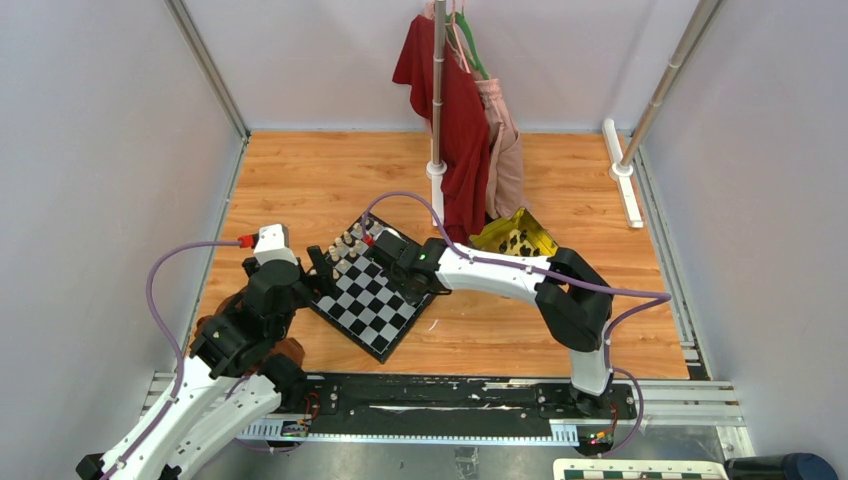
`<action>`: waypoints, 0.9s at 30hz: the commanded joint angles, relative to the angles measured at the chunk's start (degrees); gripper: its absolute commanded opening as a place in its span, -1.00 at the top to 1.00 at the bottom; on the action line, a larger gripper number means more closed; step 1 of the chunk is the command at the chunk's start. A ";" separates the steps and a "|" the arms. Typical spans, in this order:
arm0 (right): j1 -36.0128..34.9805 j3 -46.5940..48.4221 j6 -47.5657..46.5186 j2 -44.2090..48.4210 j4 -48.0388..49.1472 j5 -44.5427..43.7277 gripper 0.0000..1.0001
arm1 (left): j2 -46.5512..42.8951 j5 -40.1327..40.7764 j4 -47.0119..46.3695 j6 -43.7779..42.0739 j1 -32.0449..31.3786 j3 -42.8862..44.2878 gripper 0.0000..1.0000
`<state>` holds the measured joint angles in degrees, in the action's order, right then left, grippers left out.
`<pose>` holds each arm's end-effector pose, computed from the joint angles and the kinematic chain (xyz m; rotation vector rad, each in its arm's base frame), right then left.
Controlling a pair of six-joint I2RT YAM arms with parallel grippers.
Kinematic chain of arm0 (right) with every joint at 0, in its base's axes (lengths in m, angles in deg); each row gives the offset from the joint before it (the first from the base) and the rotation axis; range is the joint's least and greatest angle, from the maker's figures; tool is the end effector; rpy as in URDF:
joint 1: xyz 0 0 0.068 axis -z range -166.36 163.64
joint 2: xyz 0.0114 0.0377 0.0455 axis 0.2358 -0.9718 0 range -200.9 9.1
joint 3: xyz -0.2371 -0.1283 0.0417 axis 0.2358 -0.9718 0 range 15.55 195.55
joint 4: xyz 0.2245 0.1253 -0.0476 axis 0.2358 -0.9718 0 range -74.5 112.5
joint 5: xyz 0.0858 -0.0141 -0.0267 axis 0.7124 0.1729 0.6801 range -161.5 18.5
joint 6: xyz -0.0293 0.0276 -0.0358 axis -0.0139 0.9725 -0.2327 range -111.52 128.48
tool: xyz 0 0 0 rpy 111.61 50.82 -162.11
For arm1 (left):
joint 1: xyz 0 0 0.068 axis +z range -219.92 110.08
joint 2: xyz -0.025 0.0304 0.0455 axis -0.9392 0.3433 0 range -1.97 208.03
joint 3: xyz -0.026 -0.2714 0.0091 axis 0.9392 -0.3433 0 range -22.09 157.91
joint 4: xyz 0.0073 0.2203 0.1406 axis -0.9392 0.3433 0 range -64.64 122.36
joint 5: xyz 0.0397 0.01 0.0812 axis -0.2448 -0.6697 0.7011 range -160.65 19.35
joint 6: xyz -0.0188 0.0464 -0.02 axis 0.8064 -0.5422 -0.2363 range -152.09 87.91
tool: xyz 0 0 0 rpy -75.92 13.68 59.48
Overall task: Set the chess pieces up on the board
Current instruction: Place the chess piece on the chessboard.
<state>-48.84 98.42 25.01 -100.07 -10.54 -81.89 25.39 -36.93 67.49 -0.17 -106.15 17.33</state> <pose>0.1944 0.3593 0.2144 -0.9563 2.4221 0.2714 0.0942 -0.0444 0.2928 -0.2704 1.9851 -0.1423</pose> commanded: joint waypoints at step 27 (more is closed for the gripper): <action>0.87 -1.67 -1.35 -1.02 -0.55 1.78 0.38 | -0.02 1.55 -0.51 0.57 -1.52 -0.97 -1.00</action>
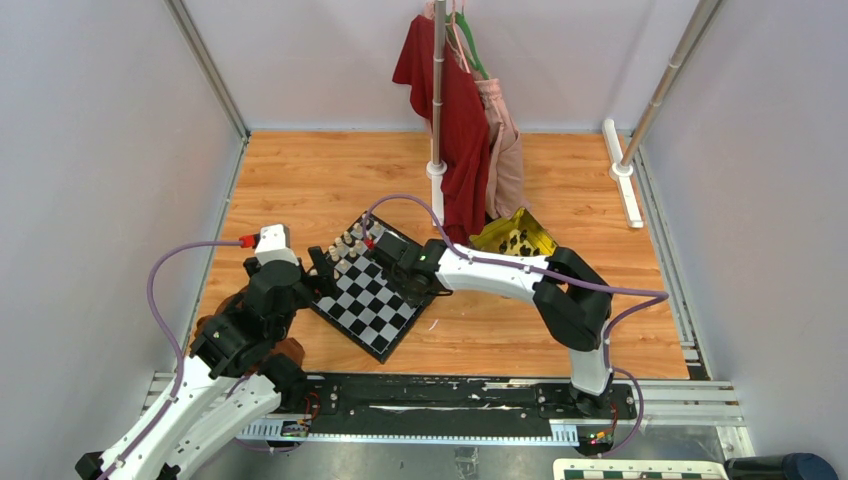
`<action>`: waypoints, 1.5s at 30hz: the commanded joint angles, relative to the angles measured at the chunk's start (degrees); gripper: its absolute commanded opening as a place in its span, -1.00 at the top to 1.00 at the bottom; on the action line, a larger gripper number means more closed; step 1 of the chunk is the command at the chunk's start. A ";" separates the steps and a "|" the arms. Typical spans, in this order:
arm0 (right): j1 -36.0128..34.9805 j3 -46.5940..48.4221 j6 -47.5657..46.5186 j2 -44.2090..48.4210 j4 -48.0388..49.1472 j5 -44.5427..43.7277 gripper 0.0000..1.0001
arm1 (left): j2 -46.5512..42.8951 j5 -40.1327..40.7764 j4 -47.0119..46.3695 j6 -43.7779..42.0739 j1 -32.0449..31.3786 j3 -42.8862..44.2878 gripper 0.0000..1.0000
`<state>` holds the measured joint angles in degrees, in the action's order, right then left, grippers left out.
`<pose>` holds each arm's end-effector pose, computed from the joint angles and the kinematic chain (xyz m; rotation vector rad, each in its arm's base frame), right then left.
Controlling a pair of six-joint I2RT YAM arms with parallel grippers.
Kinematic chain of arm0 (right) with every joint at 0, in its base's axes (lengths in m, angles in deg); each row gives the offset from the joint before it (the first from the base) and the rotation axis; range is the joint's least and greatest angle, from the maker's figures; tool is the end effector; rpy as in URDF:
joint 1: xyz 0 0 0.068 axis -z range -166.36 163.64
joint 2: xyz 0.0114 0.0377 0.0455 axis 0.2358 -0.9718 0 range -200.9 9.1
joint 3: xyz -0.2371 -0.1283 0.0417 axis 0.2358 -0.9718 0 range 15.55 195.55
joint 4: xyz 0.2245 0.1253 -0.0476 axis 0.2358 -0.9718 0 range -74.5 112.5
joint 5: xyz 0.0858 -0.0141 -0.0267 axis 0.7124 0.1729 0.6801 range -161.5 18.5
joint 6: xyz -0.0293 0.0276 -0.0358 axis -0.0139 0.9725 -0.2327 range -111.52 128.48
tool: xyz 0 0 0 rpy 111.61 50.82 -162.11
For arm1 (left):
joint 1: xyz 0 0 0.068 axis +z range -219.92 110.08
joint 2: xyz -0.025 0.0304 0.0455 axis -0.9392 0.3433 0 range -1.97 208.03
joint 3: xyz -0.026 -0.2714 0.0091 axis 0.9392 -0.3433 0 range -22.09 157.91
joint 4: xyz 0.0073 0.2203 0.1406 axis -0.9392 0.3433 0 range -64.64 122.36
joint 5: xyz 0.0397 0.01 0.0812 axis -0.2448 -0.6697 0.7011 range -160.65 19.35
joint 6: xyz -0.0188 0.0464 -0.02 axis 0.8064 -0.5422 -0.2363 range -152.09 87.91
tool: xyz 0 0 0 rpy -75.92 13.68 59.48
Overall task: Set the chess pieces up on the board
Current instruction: Place the chess piece on the chessboard, then pick up the chess piece from the storage box.
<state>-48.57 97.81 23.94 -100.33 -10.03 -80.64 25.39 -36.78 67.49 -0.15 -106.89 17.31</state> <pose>0.1953 0.3586 0.2098 -0.9867 2.4257 0.2815 0.0937 -0.0456 0.2927 -0.2594 1.9863 -0.1482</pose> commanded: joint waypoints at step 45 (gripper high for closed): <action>27.52 -12.12 6.96 20.22 -1.71 -10.83 -0.18 | 0.93 1.16 -0.39 0.25 -1.85 -0.72 -1.00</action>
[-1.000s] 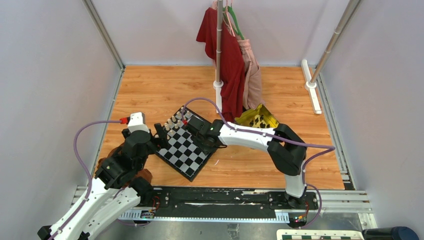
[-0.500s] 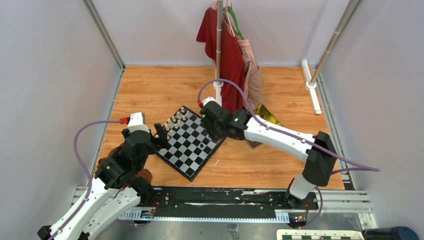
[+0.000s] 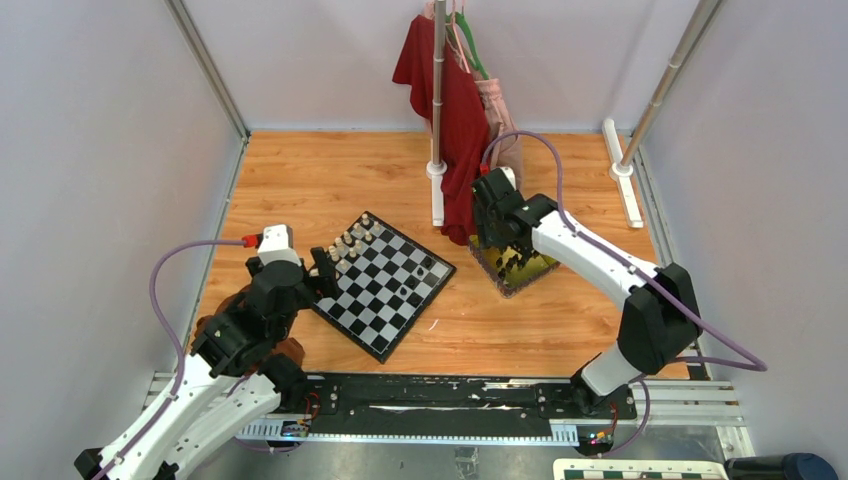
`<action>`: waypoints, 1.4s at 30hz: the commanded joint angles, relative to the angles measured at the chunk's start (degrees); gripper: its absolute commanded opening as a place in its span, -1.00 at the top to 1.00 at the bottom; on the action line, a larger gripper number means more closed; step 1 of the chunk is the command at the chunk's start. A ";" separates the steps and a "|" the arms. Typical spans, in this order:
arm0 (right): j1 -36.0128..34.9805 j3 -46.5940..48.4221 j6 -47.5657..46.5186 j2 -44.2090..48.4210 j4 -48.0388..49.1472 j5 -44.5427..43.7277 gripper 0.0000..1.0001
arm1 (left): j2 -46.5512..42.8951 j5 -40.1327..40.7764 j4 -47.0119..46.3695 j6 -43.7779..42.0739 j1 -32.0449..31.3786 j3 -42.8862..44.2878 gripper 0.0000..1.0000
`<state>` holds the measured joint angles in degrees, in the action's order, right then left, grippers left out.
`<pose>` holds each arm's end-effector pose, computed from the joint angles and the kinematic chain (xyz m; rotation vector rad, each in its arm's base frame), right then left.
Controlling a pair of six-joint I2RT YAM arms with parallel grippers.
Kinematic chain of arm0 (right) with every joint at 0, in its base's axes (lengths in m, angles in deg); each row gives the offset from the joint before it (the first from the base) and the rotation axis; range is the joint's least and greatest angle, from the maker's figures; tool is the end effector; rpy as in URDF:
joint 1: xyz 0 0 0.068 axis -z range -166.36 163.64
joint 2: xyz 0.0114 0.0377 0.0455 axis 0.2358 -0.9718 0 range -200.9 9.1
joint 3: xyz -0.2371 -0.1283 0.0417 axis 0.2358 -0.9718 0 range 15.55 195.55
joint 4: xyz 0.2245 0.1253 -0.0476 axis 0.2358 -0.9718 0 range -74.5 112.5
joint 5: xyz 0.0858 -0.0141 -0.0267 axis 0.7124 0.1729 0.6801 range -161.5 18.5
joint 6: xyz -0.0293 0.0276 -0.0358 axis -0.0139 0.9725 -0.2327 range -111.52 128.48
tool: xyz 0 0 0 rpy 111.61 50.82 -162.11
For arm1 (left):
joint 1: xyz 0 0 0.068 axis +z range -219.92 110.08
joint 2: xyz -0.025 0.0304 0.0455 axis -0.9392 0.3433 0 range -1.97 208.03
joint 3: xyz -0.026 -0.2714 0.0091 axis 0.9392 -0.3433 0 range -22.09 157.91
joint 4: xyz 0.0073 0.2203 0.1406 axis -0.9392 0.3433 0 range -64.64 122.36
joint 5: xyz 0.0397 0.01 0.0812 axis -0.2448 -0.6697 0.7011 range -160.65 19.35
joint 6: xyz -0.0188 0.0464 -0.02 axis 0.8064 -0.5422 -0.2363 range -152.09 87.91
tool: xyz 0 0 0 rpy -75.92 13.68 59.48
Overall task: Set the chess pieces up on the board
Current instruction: Pick up the chess piece from the storage box.
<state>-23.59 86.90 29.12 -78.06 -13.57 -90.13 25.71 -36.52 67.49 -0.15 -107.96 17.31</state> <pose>0.2660 0.1879 0.2835 -0.2124 2.4034 0.0569 0.0936 -0.0478 0.2923 -0.2418 1.9917 -0.1521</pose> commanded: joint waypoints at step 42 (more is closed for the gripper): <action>11.39 -3.34 3.21 -15.84 12.33 5.18 0.07 | 3.77 0.95 0.02 0.14 -1.60 -0.46 -1.00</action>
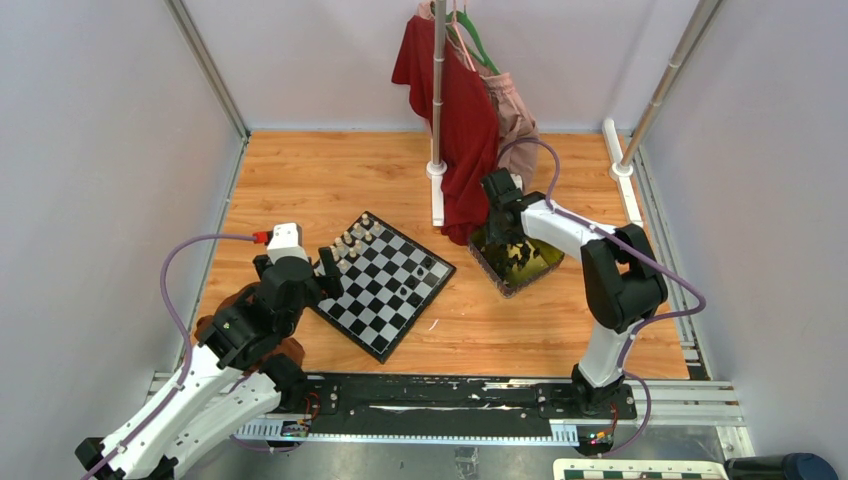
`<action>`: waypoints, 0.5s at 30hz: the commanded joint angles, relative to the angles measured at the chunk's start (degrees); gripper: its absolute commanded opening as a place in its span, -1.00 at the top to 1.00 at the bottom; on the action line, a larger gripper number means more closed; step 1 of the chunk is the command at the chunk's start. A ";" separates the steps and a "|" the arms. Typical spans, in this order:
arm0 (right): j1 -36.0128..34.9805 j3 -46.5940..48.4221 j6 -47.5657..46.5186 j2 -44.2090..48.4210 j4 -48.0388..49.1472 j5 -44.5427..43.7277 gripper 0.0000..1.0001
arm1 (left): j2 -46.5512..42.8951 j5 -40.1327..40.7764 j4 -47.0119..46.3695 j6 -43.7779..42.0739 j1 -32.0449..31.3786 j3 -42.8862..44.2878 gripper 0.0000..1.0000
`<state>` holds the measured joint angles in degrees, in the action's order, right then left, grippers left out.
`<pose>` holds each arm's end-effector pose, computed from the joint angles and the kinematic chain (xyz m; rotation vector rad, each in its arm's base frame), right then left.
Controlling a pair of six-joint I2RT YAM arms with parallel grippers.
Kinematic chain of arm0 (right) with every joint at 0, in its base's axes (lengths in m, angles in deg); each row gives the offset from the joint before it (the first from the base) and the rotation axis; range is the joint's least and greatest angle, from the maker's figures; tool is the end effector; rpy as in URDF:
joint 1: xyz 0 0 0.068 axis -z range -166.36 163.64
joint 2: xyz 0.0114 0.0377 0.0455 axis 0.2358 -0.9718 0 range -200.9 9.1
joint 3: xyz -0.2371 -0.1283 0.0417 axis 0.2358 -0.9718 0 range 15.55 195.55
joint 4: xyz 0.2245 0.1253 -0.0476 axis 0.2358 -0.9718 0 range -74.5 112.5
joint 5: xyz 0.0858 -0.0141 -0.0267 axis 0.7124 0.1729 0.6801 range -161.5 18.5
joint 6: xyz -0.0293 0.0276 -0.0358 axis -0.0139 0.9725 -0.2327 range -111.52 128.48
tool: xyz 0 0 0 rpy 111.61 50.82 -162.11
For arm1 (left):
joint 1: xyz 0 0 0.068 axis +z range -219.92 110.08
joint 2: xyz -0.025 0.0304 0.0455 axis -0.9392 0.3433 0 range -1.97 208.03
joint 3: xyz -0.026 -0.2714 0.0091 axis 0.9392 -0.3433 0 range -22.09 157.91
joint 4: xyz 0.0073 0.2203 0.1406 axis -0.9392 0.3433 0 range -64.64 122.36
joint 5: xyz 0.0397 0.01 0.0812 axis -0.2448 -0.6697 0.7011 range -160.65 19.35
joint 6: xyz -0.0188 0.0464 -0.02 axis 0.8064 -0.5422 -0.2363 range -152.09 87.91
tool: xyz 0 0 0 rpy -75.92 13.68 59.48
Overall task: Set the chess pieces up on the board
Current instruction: Pick up the chess piece from the storage box.
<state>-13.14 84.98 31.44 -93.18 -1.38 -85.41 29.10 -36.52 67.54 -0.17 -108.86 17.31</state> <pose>0.3378 0.1610 0.1983 0.0079 2.5180 0.0377 0.1009 -0.0558 0.2870 -0.2070 2.0416 -0.1199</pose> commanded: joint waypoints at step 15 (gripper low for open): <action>1.12 -2.99 0.78 -0.82 0.95 0.90 0.38 | 0.50 1.13 0.12 0.45 -1.04 -0.38 -1.00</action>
<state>-13.04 83.10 31.50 -93.29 -0.46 -84.56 29.43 -36.52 67.54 -0.15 -109.10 17.31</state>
